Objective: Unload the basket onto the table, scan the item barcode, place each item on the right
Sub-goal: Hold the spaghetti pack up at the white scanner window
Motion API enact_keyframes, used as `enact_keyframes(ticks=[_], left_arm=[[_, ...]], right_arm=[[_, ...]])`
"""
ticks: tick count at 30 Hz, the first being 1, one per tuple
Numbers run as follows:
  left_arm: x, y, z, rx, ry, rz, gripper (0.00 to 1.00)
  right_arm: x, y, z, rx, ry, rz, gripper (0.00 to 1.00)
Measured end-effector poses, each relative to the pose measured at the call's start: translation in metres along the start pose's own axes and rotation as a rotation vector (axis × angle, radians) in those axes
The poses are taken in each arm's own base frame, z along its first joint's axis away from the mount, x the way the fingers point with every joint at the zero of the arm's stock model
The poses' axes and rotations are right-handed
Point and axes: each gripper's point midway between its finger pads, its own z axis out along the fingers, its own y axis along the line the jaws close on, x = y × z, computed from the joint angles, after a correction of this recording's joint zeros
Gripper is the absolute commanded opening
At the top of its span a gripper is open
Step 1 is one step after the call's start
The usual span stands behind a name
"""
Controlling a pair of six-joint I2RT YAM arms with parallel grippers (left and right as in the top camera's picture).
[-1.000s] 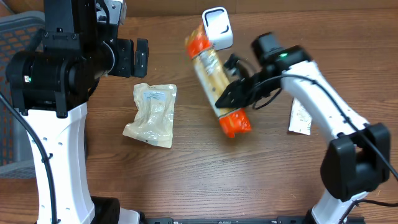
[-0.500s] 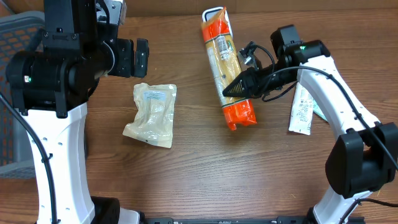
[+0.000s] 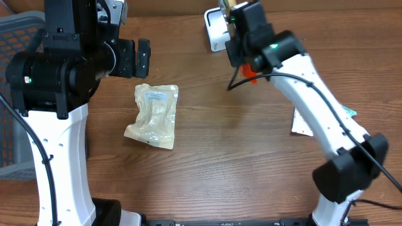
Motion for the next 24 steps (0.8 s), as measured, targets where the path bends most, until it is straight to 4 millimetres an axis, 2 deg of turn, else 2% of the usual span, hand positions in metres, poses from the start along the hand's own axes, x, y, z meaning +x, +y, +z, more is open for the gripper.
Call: enact_keyframes(ticks=[3,6,8,12,17,24], left_arm=[[0.0,0.0,0.0,0.0,-0.001,0.0,1.0],[0.0,0.0,0.0,0.0,-0.001,0.0,1.0],[0.0,0.0,0.0,0.0,-0.001,0.0,1.0],[0.0,0.0,0.0,0.0,0.0,0.0,1.0],[0.0,0.0,0.0,0.0,-0.001,0.0,0.99],[0.0,0.0,0.0,0.0,-0.001,0.0,1.0]], right_arm=[[-0.016,-0.015,0.03,0.159,-0.066,-0.076,0.04],[-0.023,-0.03,0.067,0.298,-0.096,-0.159,0.04],[-0.018,-0.037,0.093,0.373,-0.081,-0.238,0.04],[-0.009,-0.045,0.133,0.49,-0.061,-0.36,0.04],[-0.002,-0.052,0.164,0.622,-0.052,-0.454,0.04],[0.013,-0.06,0.187,0.752,-0.004,-0.538,0.04]])
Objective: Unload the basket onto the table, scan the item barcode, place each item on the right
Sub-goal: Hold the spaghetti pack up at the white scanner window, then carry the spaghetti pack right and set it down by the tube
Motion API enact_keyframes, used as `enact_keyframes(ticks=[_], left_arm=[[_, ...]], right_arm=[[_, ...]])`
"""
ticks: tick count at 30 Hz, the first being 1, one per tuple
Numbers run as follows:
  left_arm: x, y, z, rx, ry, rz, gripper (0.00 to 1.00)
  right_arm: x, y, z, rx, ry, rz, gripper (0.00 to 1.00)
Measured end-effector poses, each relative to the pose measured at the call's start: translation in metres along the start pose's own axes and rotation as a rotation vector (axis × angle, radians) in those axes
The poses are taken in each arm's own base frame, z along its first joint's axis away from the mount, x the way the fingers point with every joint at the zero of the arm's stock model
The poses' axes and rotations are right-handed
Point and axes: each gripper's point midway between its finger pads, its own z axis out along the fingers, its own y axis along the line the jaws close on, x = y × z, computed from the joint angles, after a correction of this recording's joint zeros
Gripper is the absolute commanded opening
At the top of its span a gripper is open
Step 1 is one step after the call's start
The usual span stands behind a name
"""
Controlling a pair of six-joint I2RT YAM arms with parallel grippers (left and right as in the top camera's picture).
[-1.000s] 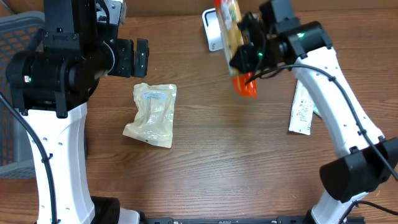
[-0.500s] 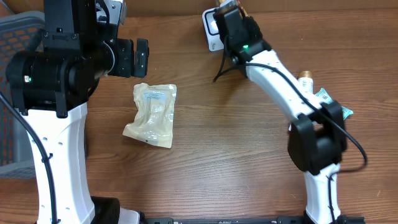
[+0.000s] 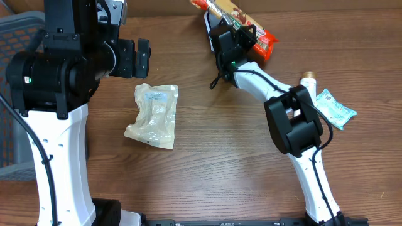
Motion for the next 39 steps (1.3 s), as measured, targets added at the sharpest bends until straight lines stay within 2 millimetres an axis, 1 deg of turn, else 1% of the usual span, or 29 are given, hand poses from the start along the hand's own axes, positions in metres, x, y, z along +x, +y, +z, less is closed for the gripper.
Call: enact_keyframes(ticks=[5,8,29,34,37,39], left_arm=[[0.0,0.0,0.0,0.0,0.0,0.0,0.99],[0.0,0.0,0.0,0.0,0.0,0.0,0.99],[0.0,0.0,0.0,0.0,0.0,0.0,1.0],[0.0,0.0,0.0,0.0,0.0,0.0,1.0],[0.0,0.0,0.0,0.0,0.0,0.0,1.0],[0.0,0.0,0.0,0.0,0.0,0.0,1.0]], right_arm=[[0.01,0.01,0.007,0.02,0.032,-0.061,0.04],[0.013,0.013,0.008,0.023,0.039,-0.074,0.04],[0.019,0.001,0.007,0.081,0.085,-0.084,0.04],[0.016,-0.01,0.003,0.091,0.081,-0.047,0.04],[0.023,-0.014,-0.002,0.068,0.11,-0.055,0.04],[0.032,-0.01,-0.005,0.03,0.139,-0.075,0.04]])
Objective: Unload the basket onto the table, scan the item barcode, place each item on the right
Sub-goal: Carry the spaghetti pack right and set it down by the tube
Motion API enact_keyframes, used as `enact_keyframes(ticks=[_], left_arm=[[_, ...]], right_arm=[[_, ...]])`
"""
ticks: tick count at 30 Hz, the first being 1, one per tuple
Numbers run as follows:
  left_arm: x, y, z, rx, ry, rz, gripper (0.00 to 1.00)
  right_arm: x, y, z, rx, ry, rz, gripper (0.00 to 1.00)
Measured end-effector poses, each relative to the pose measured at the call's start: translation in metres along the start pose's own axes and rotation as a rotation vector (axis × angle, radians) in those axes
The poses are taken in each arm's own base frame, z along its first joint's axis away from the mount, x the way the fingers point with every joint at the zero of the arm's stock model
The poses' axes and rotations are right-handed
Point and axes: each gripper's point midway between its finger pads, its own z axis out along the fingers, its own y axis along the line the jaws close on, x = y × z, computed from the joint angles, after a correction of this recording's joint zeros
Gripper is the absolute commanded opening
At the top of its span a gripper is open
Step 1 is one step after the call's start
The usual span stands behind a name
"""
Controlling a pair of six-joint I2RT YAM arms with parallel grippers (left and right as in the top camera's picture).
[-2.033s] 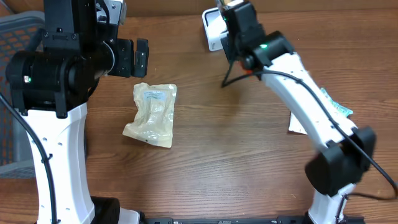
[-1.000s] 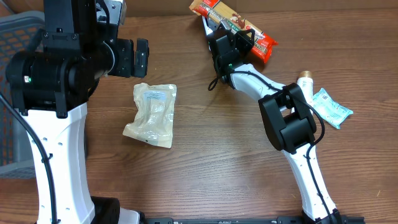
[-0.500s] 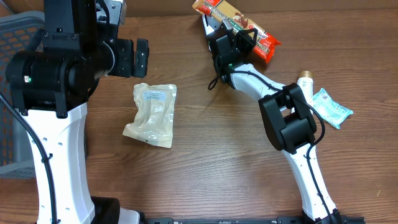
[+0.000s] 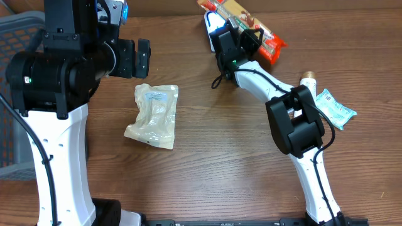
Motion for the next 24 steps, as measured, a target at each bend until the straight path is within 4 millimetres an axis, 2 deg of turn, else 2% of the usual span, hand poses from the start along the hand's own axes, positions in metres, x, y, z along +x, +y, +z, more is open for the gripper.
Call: enact_keyframes(ticks=[3,6,11,14,17,19,22,24], left_arm=[[0.0,0.0,0.0,0.0,0.0,0.0,1.0],[0.0,0.0,0.0,0.0,0.0,0.0,1.0],[0.0,0.0,0.0,0.0,0.0,0.0,1.0],[0.0,0.0,0.0,0.0,0.0,0.0,1.0],[0.0,0.0,0.0,0.0,0.0,0.0,1.0],[0.0,0.0,0.0,0.0,0.0,0.0,0.99],[0.0,0.0,0.0,0.0,0.0,0.0,1.0],[0.0,0.0,0.0,0.0,0.0,0.0,1.0]], right_arm=[[0.015,0.015,-0.002,-0.069,0.036,-0.035,0.04],[0.022,0.025,-0.003,-0.115,0.056,0.006,0.04],[0.021,0.026,-0.005,-0.137,0.05,0.054,0.04],[0.017,0.015,-0.011,-0.149,0.037,0.083,0.04],[0.013,-0.01,-0.025,-0.165,0.022,0.13,0.04],[0.012,-0.038,-0.042,-0.188,0.006,0.169,0.04],[0.016,-0.091,-0.078,-0.256,-0.028,0.262,0.04],[0.026,-0.129,-0.111,-0.338,-0.057,0.348,0.04]])
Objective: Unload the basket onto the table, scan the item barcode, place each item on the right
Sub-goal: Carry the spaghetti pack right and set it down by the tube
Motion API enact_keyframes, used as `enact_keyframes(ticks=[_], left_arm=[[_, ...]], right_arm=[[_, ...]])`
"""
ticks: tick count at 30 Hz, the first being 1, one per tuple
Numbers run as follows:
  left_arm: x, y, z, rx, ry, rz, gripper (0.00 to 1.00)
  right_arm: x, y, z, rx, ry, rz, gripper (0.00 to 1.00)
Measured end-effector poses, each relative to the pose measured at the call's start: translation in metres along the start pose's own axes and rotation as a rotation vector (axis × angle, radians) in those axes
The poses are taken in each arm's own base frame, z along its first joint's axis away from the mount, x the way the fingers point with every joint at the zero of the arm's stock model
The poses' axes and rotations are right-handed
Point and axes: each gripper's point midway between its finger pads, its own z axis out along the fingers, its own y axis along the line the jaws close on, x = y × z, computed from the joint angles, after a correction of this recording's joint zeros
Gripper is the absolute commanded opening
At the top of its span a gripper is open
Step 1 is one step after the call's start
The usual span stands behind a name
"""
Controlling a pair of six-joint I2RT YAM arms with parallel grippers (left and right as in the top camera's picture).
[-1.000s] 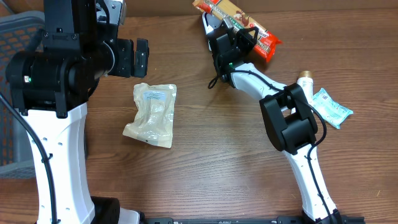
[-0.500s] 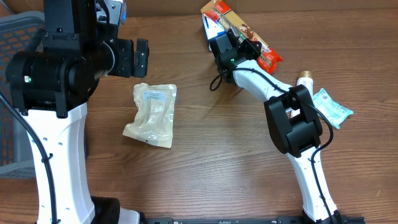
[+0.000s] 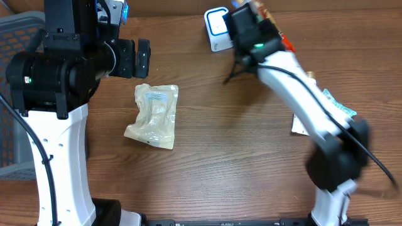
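At the table's back edge stands the white scanner with a blue-lit face. Just right of it, my right gripper is shut on the red and brown snack packet. The wrist hides most of the packet, so only its ends show. The right arm is blurred by motion. My left gripper hangs open and holds nothing, above the pale plastic pouch.
A teal packet and a white card lie at the right, partly under the right arm. A grey basket stands at the far left. The left arm's big black body covers the back left.
The right arm has swung and now stretches from the right side. The packet, which lay spread out to the right of the scanner, is now mostly under the wrist. The scanner's face shows more.
At first my right gripper held the packet below and right of the scanner. It then held it at the back edge over the scanner, and later a little further right. Now it sits tucked under the wrist beside the scanner. The left arm and pouch never moved.
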Motion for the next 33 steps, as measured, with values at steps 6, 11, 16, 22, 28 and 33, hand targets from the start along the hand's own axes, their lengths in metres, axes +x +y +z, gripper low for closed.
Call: enact_keyframes(ticks=[6,11,16,22,28,33], left_arm=[[0.0,0.0,0.0,0.0,0.0,0.0,0.99],[0.0,0.0,0.0,0.0,0.0,0.0,1.0],[0.0,0.0,0.0,0.0,0.0,0.0,1.0],[0.0,0.0,0.0,0.0,0.0,0.0,0.99],[0.0,0.0,0.0,0.0,0.0,0.0,1.0],[0.0,0.0,0.0,0.0,0.0,0.0,1.0]], right_arm=[[0.04,-0.043,-0.098,-0.329,0.055,0.26,0.04],[0.103,-0.041,-0.101,-0.501,0.334,0.426,0.04],[0.157,0.003,-0.059,-0.579,0.567,0.504,0.04],[0.224,0.078,-0.017,-0.67,0.701,0.531,0.04],[0.272,0.093,0.002,-0.671,0.765,0.594,0.08],[0.299,0.075,0.024,-0.646,0.789,0.73,0.18]])
